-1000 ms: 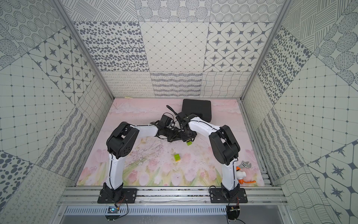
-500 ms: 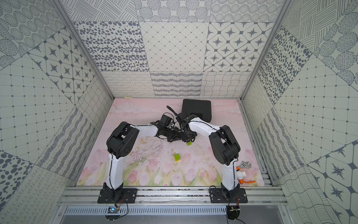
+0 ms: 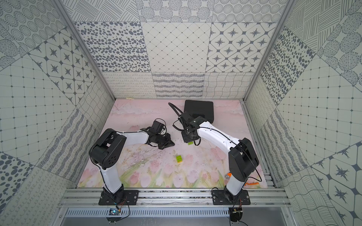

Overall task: Assemble the number 4 with lego
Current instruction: Pick up the lego brick from the center of the board, then assemble the lego brick with the lego brick.

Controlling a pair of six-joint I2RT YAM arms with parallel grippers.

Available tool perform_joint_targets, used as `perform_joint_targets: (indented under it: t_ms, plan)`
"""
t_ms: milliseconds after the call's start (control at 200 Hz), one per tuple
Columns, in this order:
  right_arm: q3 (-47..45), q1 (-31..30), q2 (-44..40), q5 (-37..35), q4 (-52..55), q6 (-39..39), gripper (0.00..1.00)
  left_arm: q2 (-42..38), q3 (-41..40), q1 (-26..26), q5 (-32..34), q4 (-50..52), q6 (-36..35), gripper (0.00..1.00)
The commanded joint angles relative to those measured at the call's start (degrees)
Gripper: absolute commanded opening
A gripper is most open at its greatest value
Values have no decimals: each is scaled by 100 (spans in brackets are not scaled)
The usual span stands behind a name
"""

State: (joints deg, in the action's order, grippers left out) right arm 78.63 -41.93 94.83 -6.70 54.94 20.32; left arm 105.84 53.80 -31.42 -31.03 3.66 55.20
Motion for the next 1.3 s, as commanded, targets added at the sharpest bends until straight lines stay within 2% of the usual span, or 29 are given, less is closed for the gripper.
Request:
perform_joint_targets:
  t_ms: [0, 130, 245, 680, 1051, 1296]
  plan:
    - [-216, -445, -307, -88, 205, 630, 22, -484, -928, -234, 678, 757, 411, 0]
    - [-393, -895, -455, -60, 178, 974, 23, -796, -1309, -581, 496, 460, 724, 0]
    - [-508, -1118, -448, -121, 171, 1169, 23, -705, -1373, -825, 462, 282, 894, 0]
    - [-556, -1508, -64, -184, 174, 1692, 23, -402, -1523, -849, 255, -249, 1116, 0]
    - [-526, -1703, 185, -200, 157, 1800, 23, -694, -1996, -695, 416, -452, 1390, 0]
    - [-402, -1770, 281, -316, 111, 1515, 24, -861, -2067, -694, 423, -396, 1421, 0]
